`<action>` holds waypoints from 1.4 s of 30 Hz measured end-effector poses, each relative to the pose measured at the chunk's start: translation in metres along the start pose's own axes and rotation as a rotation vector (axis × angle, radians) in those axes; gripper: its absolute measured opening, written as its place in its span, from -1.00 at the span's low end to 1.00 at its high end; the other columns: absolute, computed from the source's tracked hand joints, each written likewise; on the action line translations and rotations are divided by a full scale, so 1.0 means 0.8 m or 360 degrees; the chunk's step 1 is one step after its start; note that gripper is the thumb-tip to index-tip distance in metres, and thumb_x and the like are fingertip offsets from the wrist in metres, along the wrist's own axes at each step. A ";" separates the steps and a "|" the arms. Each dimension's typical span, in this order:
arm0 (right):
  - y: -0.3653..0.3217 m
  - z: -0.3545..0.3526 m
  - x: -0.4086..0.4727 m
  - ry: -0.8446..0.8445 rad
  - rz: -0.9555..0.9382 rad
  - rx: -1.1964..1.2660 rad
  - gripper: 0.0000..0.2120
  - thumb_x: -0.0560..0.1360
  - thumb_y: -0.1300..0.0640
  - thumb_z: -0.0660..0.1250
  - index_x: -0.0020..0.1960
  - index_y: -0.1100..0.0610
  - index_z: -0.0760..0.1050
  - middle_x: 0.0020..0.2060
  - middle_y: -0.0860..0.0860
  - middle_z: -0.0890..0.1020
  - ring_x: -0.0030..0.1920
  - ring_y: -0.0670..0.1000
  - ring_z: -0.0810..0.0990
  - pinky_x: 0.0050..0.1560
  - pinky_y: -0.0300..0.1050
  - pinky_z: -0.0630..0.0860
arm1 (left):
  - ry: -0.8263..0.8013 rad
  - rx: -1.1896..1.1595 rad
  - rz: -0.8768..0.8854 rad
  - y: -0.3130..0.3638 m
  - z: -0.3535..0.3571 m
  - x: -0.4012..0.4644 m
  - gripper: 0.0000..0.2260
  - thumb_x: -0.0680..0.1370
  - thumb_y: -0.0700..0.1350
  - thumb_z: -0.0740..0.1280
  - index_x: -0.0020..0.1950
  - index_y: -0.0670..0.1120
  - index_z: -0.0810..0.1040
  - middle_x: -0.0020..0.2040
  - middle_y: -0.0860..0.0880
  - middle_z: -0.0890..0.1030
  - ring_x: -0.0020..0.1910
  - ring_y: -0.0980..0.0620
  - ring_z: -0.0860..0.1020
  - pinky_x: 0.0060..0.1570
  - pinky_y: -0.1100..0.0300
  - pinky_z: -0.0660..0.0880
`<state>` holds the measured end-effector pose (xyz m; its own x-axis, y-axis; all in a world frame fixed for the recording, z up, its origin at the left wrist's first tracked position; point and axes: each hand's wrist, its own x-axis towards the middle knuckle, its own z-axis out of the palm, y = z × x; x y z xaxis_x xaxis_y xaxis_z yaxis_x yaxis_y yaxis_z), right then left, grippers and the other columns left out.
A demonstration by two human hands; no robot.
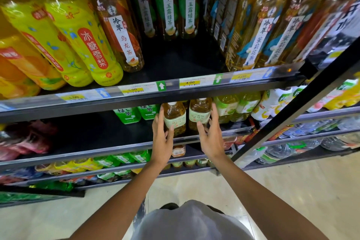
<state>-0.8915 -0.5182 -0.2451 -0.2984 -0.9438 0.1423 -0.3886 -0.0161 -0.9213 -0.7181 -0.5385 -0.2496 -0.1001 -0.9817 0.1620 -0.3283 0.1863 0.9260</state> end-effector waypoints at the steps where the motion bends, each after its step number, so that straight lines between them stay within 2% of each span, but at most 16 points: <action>1: 0.000 0.002 0.000 0.0008 -0.0011 -0.0012 -0.30 0.67 0.06 0.25 0.62 -0.22 -0.10 0.60 -0.17 0.16 0.56 -0.08 0.24 0.44 0.21 0.41 | -0.0027 -0.0050 -0.0004 0.000 0.001 -0.002 -0.41 0.71 -0.21 0.21 0.67 0.03 0.01 0.60 0.03 0.19 0.55 0.28 0.21 0.38 0.45 0.28; 3: -0.001 0.003 0.001 0.0011 -0.0002 -0.0013 -0.29 0.66 0.08 0.26 0.62 -0.22 -0.09 0.60 -0.18 0.15 0.57 -0.09 0.23 0.44 0.20 0.41 | -0.0109 -0.0187 -0.0071 -0.002 0.000 0.002 -0.39 0.71 -0.21 0.22 0.67 0.13 0.02 0.62 0.05 0.23 0.58 0.13 0.25 0.45 0.25 0.33; 4: 0.000 0.003 0.001 0.0006 0.0018 -0.0003 -0.28 0.66 0.09 0.28 0.61 -0.23 -0.08 0.60 -0.17 0.15 0.56 -0.09 0.23 0.44 0.19 0.41 | -0.0144 -0.0252 -0.0116 -0.002 -0.001 0.006 -0.38 0.70 -0.22 0.23 0.66 0.13 0.03 0.61 0.06 0.26 0.57 0.12 0.28 0.45 0.23 0.34; 8: 0.004 -0.001 0.007 -0.0053 0.0087 0.0030 -0.20 0.60 0.13 0.35 0.58 -0.31 -0.08 0.58 -0.12 0.22 0.55 -0.03 0.28 0.43 0.21 0.42 | -0.0213 -0.0316 -0.0177 0.008 -0.003 0.018 -0.40 0.69 -0.28 0.22 0.66 0.00 0.06 0.51 0.11 0.40 0.47 0.24 0.39 0.31 0.42 0.38; 12: 0.007 -0.007 0.014 -0.0109 0.0149 0.0082 -0.10 0.54 0.20 0.41 0.60 -0.27 -0.09 0.55 -0.07 0.28 0.54 0.00 0.30 0.42 0.21 0.43 | -0.0223 -0.0369 -0.0249 0.013 0.007 0.024 -0.42 0.70 -0.24 0.21 0.66 0.06 0.07 0.48 0.07 0.47 0.45 0.17 0.43 0.34 0.33 0.40; 14: 0.002 -0.011 0.010 -0.0129 0.0149 0.0087 -0.08 0.54 0.22 0.41 0.60 -0.26 -0.11 0.57 -0.09 0.23 0.56 -0.02 0.25 0.46 0.17 0.40 | -0.0248 -0.0360 -0.0229 0.016 0.010 0.019 -0.41 0.71 -0.21 0.21 0.66 0.08 0.04 0.50 0.13 0.44 0.48 0.17 0.40 0.41 0.25 0.39; 16: -0.002 -0.013 0.002 -0.0131 0.0114 0.0043 -0.08 0.55 0.21 0.40 0.61 -0.23 -0.14 0.60 -0.13 0.13 0.59 -0.06 0.17 0.51 0.04 0.31 | -0.0271 -0.0308 -0.0207 0.014 0.012 0.010 -0.39 0.71 -0.12 0.23 0.66 0.17 0.00 0.56 0.12 0.35 0.53 0.14 0.33 0.50 0.06 0.33; 18: -0.005 -0.013 -0.008 -0.0111 0.0032 -0.0027 -0.09 0.56 0.20 0.40 0.62 -0.19 -0.15 0.62 -0.18 0.04 0.60 -0.10 0.10 0.49 -0.10 0.26 | -0.0247 -0.0249 -0.0163 0.010 0.015 0.000 -0.38 0.70 -0.01 0.25 0.65 0.25 -0.02 0.64 0.11 0.19 0.60 0.10 0.21 0.54 -0.14 0.26; 21: -0.005 -0.014 -0.009 -0.0135 -0.0002 -0.0069 -0.10 0.57 0.18 0.40 0.61 -0.20 -0.15 0.62 -0.20 0.01 0.61 -0.11 0.07 0.45 -0.16 0.24 | -0.0206 -0.0118 -0.0133 0.010 0.024 -0.009 -0.37 0.69 0.02 0.25 0.64 0.27 -0.04 0.66 0.21 0.00 0.65 0.12 0.00 0.56 -0.27 0.15; 23: -0.004 -0.019 -0.003 -0.0171 0.0032 -0.0058 -0.10 0.57 0.18 0.39 0.59 -0.24 -0.16 0.62 -0.22 0.00 0.61 -0.11 0.06 0.45 -0.16 0.22 | -0.0209 -0.0113 -0.0167 0.013 0.027 -0.010 -0.37 0.69 0.02 0.24 0.63 0.30 -0.05 0.65 0.26 -0.03 0.64 0.15 -0.05 0.56 -0.29 0.10; 27: -0.002 -0.031 0.003 -0.0285 0.0060 -0.0071 -0.10 0.57 0.19 0.39 0.61 -0.19 -0.16 0.62 -0.19 0.00 0.61 -0.10 0.05 0.48 -0.15 0.17 | -0.0230 -0.0059 -0.0212 0.017 0.023 -0.004 -0.38 0.70 0.01 0.24 0.62 0.33 -0.05 0.65 0.22 0.05 0.64 0.14 0.02 0.58 -0.26 0.08; 31: -0.001 -0.041 -0.001 -0.0359 0.0097 -0.0080 -0.09 0.57 0.18 0.39 0.62 -0.18 -0.17 0.62 -0.20 -0.01 0.58 -0.19 0.02 0.46 -0.20 0.15 | -0.0287 0.0093 -0.0202 0.023 0.008 -0.004 -0.38 0.70 0.03 0.23 0.62 0.34 -0.06 0.65 0.25 0.07 0.63 0.16 0.03 0.59 -0.19 0.11; 34: 0.005 -0.055 -0.014 -0.0291 0.0137 -0.0168 -0.20 0.57 0.12 0.40 0.62 -0.11 -0.02 0.58 -0.12 0.20 0.54 -0.09 0.24 0.46 -0.10 0.33 | -0.0297 0.0289 -0.0201 0.023 -0.006 -0.011 -0.39 0.70 0.06 0.22 0.62 0.34 -0.07 0.66 0.19 0.03 0.65 0.11 -0.03 0.59 -0.18 0.10; 36: 0.009 -0.065 -0.025 -0.0297 0.0103 -0.0305 -0.34 0.58 0.05 0.38 0.58 -0.03 0.15 0.47 -0.07 0.35 0.40 -0.05 0.44 0.33 0.05 0.53 | -0.0288 0.0445 -0.0210 0.023 -0.021 -0.019 -0.40 0.69 0.09 0.22 0.63 0.29 -0.04 0.66 0.16 0.01 0.65 0.10 -0.04 0.59 -0.13 0.10; 39: 0.001 -0.072 -0.031 -0.0557 -0.0099 -0.0510 -0.50 0.60 0.01 0.34 0.50 -0.03 0.30 0.41 -0.09 0.43 0.37 -0.05 0.47 0.28 0.06 0.56 | -0.0282 0.0677 -0.0126 0.018 -0.055 -0.036 -0.44 0.68 0.11 0.22 0.65 0.17 0.10 0.66 0.09 0.09 0.64 0.05 0.04 0.58 -0.08 0.14; 42: -0.024 -0.056 -0.027 -0.0866 -0.0328 -0.0633 -0.53 0.62 0.01 0.31 0.51 -0.03 0.34 0.46 -0.08 0.40 0.45 -0.05 0.38 0.36 -0.14 0.42 | -0.0346 0.1060 -0.0008 0.012 -0.102 -0.062 -0.42 0.63 0.24 0.12 0.63 0.09 0.21 0.62 0.02 0.24 0.63 -0.05 0.11 0.58 -0.16 0.15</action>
<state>-0.9169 -0.4823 -0.2142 0.2538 -0.9673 0.0027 -0.7104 -0.1883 -0.6781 -0.6396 -0.4912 -0.2206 -0.2596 -0.9655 0.0219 -0.8281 0.2342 0.5094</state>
